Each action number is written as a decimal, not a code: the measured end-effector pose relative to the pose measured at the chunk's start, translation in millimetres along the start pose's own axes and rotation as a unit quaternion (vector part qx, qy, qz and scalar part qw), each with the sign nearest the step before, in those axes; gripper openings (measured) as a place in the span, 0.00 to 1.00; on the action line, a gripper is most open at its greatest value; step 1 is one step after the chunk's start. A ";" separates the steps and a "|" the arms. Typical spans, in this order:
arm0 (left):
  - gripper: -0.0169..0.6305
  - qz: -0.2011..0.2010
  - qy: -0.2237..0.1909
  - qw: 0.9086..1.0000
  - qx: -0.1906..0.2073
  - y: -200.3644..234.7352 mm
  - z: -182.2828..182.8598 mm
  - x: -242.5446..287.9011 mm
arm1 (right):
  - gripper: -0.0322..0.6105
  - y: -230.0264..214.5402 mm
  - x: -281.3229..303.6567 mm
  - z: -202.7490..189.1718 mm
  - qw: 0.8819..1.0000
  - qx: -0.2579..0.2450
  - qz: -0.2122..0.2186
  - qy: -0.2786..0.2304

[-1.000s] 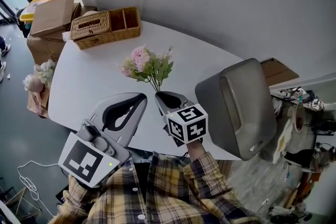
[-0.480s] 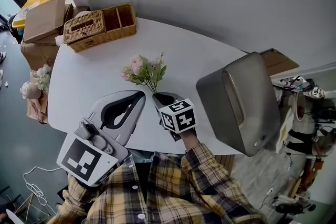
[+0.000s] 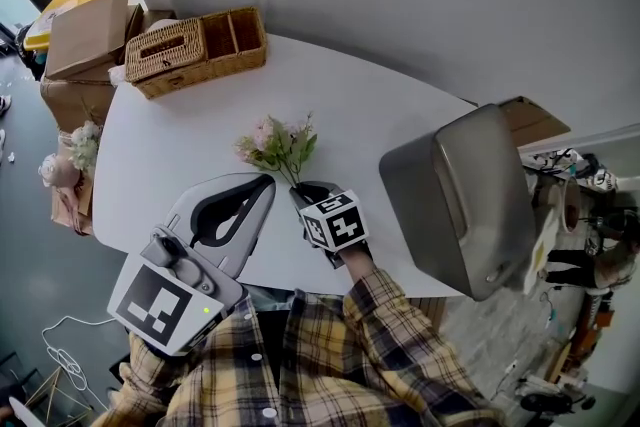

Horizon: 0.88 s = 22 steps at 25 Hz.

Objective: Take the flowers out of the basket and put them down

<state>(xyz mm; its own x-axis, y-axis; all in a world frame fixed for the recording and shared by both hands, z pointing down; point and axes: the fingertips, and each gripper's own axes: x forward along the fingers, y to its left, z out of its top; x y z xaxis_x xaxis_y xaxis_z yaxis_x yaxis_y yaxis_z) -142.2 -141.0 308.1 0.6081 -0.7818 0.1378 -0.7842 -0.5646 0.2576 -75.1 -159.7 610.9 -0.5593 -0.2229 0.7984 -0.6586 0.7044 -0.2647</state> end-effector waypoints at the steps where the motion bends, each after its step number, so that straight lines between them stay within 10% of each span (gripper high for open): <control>1: 0.05 0.001 0.000 1.000 0.000 1.2 -0.4 -1.0 | 0.14 -0.6 1.7 -2.1 1.000 -0.001 -0.003 0.003; 22: 0.05 -0.011 -0.004 1.000 0.003 -12.5 -4.4 -16.7 | 0.30 -3.0 -8.2 -10.6 0.999 0.009 -0.033 -0.014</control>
<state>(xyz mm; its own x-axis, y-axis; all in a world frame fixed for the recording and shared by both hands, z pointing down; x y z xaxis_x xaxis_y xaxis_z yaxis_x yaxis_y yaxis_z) -142.0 -119.7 306.8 0.6236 -0.7718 0.1240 -0.7719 -0.5829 0.2539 -63.2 -152.9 610.9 -0.5279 -0.2868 0.7994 -0.7033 0.6753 -0.2222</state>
